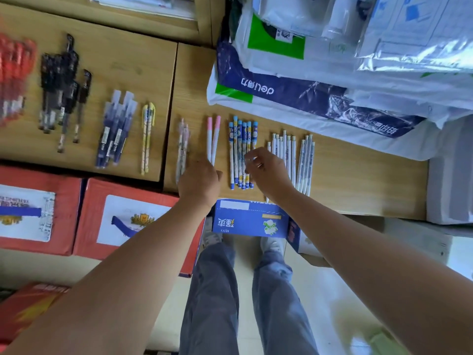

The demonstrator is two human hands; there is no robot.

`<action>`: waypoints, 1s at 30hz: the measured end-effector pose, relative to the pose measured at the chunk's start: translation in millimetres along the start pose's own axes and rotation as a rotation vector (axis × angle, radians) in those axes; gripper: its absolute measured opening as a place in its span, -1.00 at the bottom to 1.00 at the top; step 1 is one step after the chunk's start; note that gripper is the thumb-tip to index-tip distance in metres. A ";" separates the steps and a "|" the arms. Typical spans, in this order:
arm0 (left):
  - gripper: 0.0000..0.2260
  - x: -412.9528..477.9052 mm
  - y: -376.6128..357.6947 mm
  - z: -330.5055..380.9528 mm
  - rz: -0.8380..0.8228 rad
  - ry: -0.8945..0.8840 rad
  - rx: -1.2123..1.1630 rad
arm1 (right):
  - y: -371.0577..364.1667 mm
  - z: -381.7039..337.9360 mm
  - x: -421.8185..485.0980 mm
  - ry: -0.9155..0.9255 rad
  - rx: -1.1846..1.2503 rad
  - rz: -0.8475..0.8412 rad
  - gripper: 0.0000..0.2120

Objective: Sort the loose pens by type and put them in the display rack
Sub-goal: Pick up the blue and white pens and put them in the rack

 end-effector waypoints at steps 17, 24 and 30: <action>-0.61 -11.0 13.1 42.0 0.088 -0.182 -0.205 | 60.3 17.4 -1.9 -0.208 0.281 0.203 -0.79; -0.11 -2.0 -6.4 70.7 0.167 0.032 -0.070 | 86.3 53.3 -7.7 -0.208 0.268 0.200 -0.77; -0.13 -2.6 -9.4 80.0 0.173 0.093 -0.049 | 86.4 60.9 -2.9 -0.170 0.204 0.126 -0.68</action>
Point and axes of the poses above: each hand's wrist, its own x-axis towards the middle knuckle, its own y-axis out of the back of the hand, z = x × y, the point moved 8 cm from there along x, towards the middle knuckle, and after that the axes turned 4 degrees about y, right-handed, at the moved point
